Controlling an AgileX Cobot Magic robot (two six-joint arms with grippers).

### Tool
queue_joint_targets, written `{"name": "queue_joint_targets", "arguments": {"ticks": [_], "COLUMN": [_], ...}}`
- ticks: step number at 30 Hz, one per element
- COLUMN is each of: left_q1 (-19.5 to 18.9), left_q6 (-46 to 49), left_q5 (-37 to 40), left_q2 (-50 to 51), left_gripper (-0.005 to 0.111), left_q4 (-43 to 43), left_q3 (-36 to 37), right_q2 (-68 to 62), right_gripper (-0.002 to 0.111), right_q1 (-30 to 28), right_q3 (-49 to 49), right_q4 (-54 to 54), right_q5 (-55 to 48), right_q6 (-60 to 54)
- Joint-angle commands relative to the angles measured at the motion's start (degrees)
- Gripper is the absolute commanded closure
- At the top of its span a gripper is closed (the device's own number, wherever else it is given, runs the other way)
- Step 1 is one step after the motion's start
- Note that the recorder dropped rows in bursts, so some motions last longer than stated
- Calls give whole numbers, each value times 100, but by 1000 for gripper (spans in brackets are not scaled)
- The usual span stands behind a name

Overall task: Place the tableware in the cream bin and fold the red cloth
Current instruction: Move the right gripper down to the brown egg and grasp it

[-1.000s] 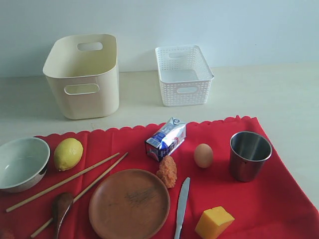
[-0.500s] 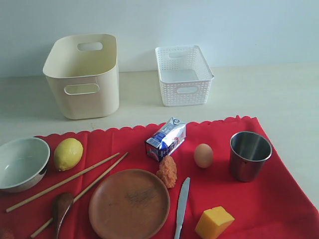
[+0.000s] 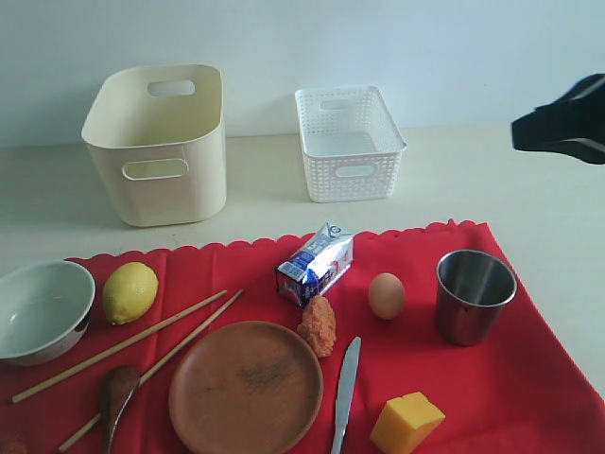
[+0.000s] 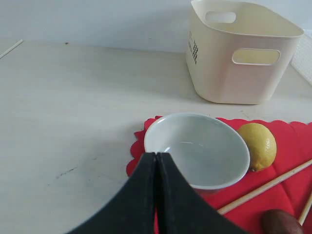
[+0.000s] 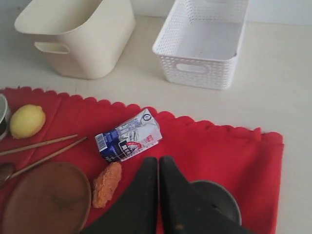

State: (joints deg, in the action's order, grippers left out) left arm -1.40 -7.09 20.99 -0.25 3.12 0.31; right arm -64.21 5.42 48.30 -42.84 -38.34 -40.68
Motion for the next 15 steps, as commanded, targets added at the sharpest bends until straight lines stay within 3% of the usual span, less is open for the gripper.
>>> {"name": "queue_joint_targets", "arguments": {"ticks": [1,10,15], "left_q1": [-2,-2,-2], "left_q6": [-8,-8,-8], "left_q5": [-55,-55,-55], "left_q2": [25,25,25], "left_gripper": [107,107,107], "left_q4": [28,28,28], "left_q3": [-31,-31,-31], "right_q2": [-1013,-2373,-2960], "right_gripper": [88,53,41], "right_q1": [401,1090,1455], "right_q3": [773,1592,1787], "right_q4": [355,1081,2265], "right_q5": [-314,-728,-738], "right_q6": [-185,17,840]}}
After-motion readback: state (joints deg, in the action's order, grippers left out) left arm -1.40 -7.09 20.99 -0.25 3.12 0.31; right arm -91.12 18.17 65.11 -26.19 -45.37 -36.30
